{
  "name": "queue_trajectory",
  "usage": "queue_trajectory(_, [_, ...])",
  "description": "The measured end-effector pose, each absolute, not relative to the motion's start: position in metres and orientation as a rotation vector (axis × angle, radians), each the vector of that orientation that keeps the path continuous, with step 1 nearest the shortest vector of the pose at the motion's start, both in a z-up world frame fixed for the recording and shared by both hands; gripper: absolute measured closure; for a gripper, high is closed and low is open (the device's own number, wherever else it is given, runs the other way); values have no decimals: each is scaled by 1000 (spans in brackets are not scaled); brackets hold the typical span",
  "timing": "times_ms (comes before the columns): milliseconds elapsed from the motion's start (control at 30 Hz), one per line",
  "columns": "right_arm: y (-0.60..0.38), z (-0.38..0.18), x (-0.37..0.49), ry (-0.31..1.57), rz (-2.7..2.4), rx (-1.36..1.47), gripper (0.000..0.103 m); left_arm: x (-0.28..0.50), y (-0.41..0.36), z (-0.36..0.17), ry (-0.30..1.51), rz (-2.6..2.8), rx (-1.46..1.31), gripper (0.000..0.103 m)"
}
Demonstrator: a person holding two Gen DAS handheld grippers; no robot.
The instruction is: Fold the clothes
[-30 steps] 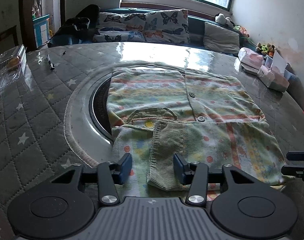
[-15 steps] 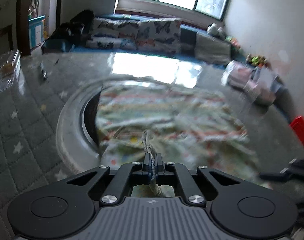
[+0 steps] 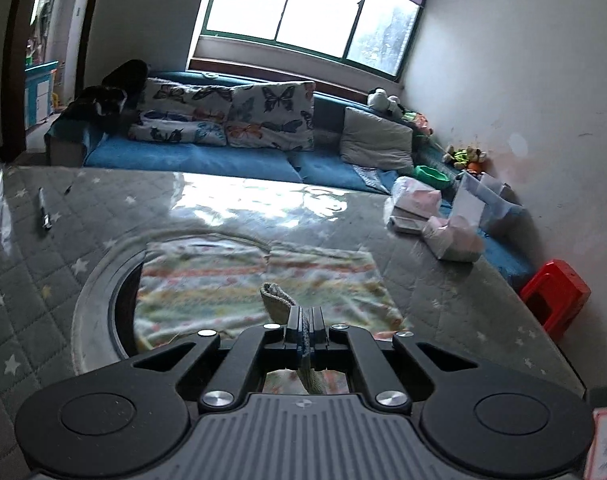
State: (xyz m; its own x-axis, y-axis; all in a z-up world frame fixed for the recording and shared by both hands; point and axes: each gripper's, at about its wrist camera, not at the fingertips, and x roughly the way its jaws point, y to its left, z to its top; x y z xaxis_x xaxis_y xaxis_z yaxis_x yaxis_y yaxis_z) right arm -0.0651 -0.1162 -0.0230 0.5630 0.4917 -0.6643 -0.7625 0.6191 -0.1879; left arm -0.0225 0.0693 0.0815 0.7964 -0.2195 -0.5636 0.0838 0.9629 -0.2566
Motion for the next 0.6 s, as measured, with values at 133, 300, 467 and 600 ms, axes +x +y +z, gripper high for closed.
queue_trajectory(133, [-124, -23, -60, 598, 696, -497, 71, -21, 62, 91, 610, -188, -211, 100])
queue_trajectory(300, [-135, -26, -63, 603, 663, -515, 71, -17, 58, 100, 597, -199, -210, 102])
queue_trajectory(467, [-147, -27, -67, 589, 603, -541, 71, -16, 58, 100, 594, -194, -193, 102])
queue_trajectory(600, [-158, -26, -70, 601, 587, -541, 76, -17, 69, 84, 635, -157, -196, 102])
